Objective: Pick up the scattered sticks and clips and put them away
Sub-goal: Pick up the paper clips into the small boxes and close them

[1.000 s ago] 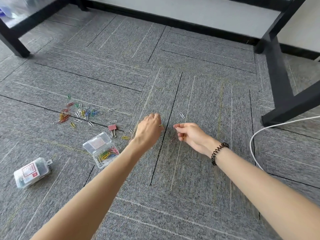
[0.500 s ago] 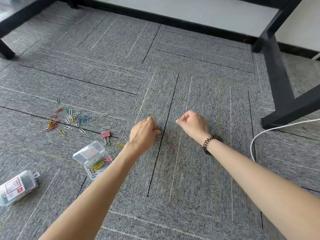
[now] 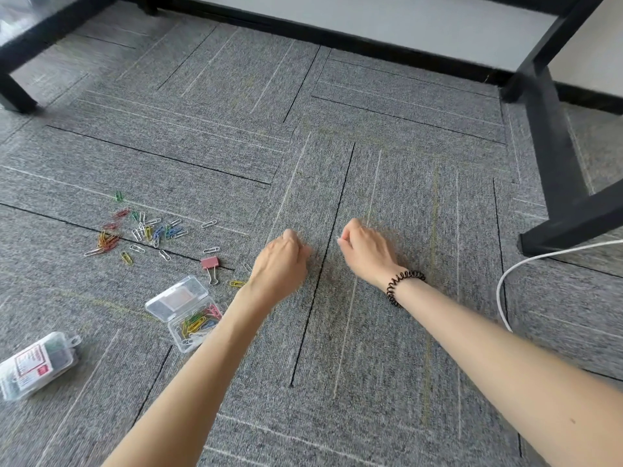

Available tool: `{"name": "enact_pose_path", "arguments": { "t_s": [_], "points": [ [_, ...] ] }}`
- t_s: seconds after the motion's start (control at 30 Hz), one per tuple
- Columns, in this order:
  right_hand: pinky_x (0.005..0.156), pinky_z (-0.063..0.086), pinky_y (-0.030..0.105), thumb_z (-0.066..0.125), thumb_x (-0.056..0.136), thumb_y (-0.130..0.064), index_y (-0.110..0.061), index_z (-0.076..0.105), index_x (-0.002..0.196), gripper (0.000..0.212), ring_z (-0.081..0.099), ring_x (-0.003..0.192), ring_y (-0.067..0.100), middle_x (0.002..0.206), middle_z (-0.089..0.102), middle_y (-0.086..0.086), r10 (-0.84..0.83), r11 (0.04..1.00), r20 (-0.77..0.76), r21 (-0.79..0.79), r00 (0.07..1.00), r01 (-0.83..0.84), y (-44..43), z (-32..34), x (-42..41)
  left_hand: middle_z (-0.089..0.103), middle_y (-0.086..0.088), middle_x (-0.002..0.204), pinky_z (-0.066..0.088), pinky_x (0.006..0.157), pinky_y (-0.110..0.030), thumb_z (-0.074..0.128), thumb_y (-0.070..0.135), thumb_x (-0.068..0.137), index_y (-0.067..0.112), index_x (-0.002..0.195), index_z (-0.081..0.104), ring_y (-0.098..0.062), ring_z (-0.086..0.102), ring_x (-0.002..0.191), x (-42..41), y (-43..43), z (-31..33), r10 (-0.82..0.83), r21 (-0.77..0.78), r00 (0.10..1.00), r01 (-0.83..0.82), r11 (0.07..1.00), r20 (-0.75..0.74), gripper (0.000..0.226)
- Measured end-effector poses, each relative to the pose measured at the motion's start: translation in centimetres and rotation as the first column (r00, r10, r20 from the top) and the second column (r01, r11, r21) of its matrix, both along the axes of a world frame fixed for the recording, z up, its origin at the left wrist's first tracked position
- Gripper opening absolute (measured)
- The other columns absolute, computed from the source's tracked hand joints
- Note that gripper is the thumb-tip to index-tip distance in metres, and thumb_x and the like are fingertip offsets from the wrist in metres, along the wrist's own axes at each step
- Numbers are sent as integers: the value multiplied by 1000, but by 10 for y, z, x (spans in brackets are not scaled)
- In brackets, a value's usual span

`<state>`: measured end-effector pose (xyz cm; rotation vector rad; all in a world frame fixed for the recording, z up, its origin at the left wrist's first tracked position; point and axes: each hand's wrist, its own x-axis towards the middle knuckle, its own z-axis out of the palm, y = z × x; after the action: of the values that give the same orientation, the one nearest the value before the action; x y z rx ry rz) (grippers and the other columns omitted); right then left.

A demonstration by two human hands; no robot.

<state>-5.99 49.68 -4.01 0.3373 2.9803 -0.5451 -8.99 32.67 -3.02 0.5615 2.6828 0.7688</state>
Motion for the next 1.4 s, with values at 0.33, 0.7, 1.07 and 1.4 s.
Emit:
{"name": "enact_pose_path", "arguments": {
  "t_s": [0.33, 0.7, 1.07, 1.4],
  "points": [
    [42, 41, 18, 48, 97, -20, -14, 53, 92, 8, 33, 38, 2, 53, 41, -7, 326, 924, -161, -157, 932, -350, -111, 17, 18, 54, 12, 65, 35, 52, -22, 65, 25, 89, 17, 84, 55, -6, 50, 57, 44, -101, 28, 215, 135, 976, -208, 969, -34, 14],
    [38, 24, 14, 50, 96, -20, -12, 52, 97, 8, 34, 42, 0, 57, 41, -8, 565, 807, -149, -107, 812, -581, -176, 33, 29, 52, 9, 67, 37, 51, -22, 64, 24, 88, 24, 85, 57, -5, 48, 56, 82, -176, 23, 318, -38, 936, -327, 944, -149, 8],
    [67, 46, 20, 57, 85, 2, -12, 48, 101, 23, 52, 84, 10, 99, 49, -1, 554, 800, -58, -239, 831, -550, -207, 32, 30, 66, 3, 100, 56, 79, -32, 66, 5, 86, 15, 105, 63, -10, 62, 83, 87, -187, 11, 398, 128, 909, -384, 914, -120, 22],
    [81, 54, 23, 56, 87, 2, -14, 58, 110, 28, 61, 95, 7, 109, 63, -3, 479, 786, -173, -354, 861, -508, -186, 26, 31, 65, 4, 86, 54, 69, -38, 63, 1, 83, 17, 88, 59, -16, 62, 76, 88, -171, 4, 413, 171, 898, -388, 906, -152, 17]
  ]
}}
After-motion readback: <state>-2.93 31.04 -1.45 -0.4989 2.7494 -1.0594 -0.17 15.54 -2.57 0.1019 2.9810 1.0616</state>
